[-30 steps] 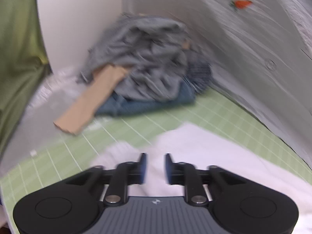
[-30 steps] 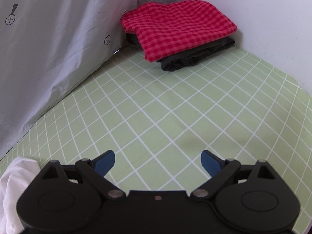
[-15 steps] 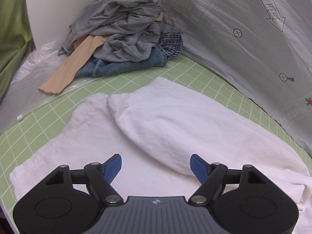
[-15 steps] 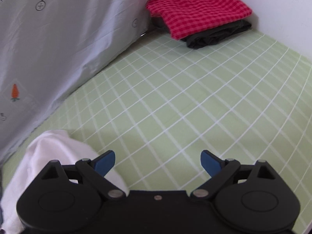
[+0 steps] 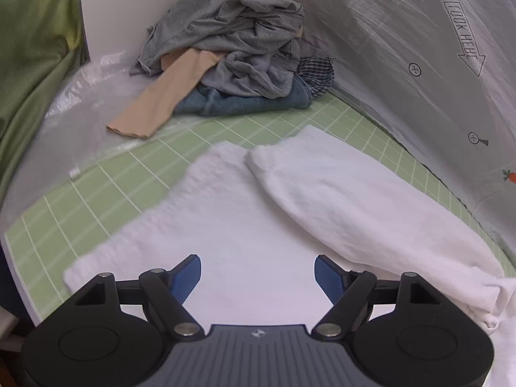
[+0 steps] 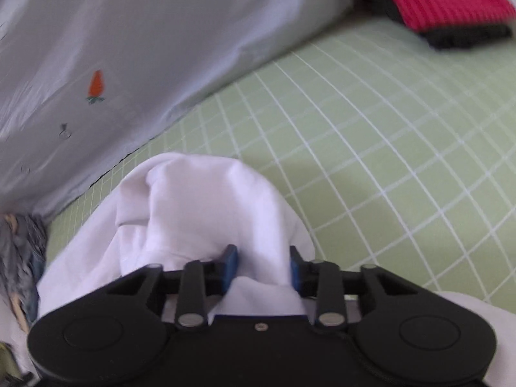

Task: Fold clothes

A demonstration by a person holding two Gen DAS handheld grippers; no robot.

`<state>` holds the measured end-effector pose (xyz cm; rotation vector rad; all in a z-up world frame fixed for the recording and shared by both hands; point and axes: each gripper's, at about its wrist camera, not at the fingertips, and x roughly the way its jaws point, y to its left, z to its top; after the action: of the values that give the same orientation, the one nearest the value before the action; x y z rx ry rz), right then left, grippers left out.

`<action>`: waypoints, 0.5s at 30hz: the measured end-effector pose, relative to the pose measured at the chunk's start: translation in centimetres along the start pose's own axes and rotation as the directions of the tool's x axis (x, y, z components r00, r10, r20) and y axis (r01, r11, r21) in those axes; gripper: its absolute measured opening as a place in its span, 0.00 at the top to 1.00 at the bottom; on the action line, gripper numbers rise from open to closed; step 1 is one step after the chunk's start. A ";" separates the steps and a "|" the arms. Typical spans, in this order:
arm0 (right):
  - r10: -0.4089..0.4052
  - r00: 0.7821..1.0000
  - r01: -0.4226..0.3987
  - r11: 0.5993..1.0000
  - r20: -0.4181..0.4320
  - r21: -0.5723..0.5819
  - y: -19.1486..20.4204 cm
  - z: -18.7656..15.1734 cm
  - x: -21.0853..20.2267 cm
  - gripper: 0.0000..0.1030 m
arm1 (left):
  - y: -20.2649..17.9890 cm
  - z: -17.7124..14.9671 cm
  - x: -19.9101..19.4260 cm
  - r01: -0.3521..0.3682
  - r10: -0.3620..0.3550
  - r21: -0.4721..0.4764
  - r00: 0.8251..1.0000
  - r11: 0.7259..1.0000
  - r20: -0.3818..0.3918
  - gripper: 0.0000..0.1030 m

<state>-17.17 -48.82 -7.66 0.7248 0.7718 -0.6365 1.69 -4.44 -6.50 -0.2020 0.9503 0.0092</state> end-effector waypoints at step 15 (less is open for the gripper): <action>-0.065 0.997 0.082 0.862 0.051 -0.500 18.6 -18.3 -1.3 0.70 | 7.0 1.8 1.8 0.043 -0.031 0.150 0.996 0.988 -0.086 0.24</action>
<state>-11.30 -23.44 -9.61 0.2040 0.8917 -0.4818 3.54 2.62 -8.10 -0.0797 1.0259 -0.1065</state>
